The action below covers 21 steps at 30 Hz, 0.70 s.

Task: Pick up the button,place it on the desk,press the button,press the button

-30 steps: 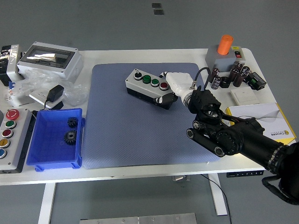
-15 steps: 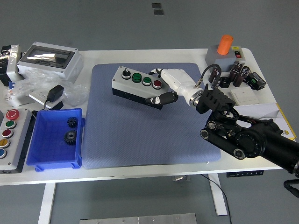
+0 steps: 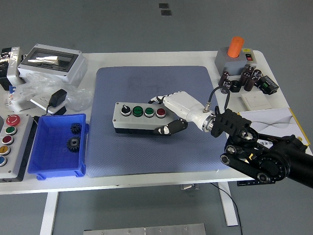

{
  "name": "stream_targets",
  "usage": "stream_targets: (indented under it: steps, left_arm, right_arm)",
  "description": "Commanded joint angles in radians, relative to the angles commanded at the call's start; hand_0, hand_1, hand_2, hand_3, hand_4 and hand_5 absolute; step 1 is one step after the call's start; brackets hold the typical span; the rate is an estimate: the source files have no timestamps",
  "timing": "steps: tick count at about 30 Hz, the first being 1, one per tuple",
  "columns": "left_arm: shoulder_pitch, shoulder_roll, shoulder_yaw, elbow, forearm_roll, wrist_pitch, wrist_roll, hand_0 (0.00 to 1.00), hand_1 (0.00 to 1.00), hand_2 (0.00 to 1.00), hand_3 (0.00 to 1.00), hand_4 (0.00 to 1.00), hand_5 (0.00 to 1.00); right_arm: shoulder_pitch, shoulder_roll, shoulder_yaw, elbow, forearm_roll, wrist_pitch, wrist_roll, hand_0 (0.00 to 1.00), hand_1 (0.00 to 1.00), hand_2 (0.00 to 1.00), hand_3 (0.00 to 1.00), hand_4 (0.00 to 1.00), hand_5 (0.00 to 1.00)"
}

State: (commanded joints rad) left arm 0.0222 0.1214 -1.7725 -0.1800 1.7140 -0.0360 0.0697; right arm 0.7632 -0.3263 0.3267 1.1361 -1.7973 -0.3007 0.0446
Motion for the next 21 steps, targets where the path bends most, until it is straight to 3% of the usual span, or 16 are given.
stream_targets:
  steps: [11, 12, 17, 18, 21]
  left_arm:
    - [-0.002, 0.001, 0.000, 0.000, 0.003, -0.001, 0.001, 0.732, 0.736, 0.626, 0.651, 0.591, 0.226]
    - [-0.003, 0.001, 0.001, 0.000, 0.002, -0.001, 0.001, 0.732, 0.736, 0.627, 0.651, 0.590, 0.231]
    - [-0.004, 0.001, 0.003, 0.000, 0.001, -0.002, 0.001, 0.732, 0.736, 0.627, 0.651, 0.590, 0.231]
    - [-0.004, 0.002, 0.003, 0.000, 0.001, -0.002, 0.001, 0.732, 0.736, 0.627, 0.651, 0.590, 0.231]
    - [-0.004, 0.002, 0.002, 0.000, 0.001, -0.002, 0.001, 0.732, 0.736, 0.627, 0.651, 0.590, 0.231]
  right_arm:
    - [-0.001, 0.005, -0.005, -0.039, -0.003, 0.019, 0.008, 0.168, 0.369, 0.330, 0.404, 0.469, 0.002]
    - [-0.001, 0.006, -0.004, -0.041, -0.002, 0.022, 0.009, 0.221, 0.444, 0.382, 0.408, 0.475, 0.002]
    - [-0.001, 0.013, -0.003, -0.057, 0.000, 0.044, 0.013, 0.221, 0.444, 0.382, 0.408, 0.475, 0.002]
    - [-0.001, 0.014, -0.003, -0.060, -0.001, 0.046, 0.013, 0.419, 0.621, 0.625, 0.597, 0.529, 0.002]
    - [-0.001, 0.014, -0.007, -0.064, -0.007, 0.054, 0.011, 0.419, 0.621, 0.625, 0.597, 0.529, 0.002]
